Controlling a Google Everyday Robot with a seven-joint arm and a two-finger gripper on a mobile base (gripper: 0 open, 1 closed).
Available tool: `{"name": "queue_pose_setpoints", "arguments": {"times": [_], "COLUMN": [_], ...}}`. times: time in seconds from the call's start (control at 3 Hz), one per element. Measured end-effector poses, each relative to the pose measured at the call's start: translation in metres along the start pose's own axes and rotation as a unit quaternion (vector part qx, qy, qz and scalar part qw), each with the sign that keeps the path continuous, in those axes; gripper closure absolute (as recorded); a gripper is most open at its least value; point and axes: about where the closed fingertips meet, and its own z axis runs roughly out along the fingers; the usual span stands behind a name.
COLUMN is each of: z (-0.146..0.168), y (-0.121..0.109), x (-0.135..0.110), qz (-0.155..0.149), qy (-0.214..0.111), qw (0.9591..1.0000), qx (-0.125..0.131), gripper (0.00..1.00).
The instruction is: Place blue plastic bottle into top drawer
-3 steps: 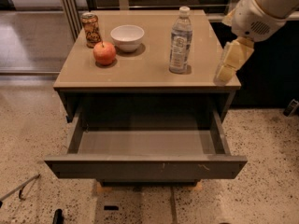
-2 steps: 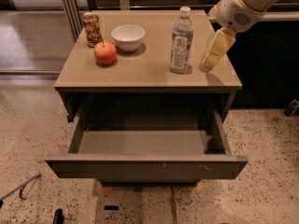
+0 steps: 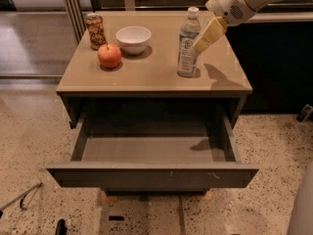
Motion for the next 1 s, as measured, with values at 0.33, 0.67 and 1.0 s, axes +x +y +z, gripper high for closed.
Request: {"name": "queue_pose_setpoints", "arguments": {"times": [0.33,0.67,1.0], "z": [0.002,0.005,0.016], "y": [0.003,0.004,0.000], "x": [0.003,0.015,0.042], "qz": [0.002,0.013,0.039], "qy": [0.007,0.007,-0.006], "qw": [1.0000,0.9999,0.9992], "qx": [-0.002,-0.001,0.007], "gripper": [0.00,0.00,0.00]}}
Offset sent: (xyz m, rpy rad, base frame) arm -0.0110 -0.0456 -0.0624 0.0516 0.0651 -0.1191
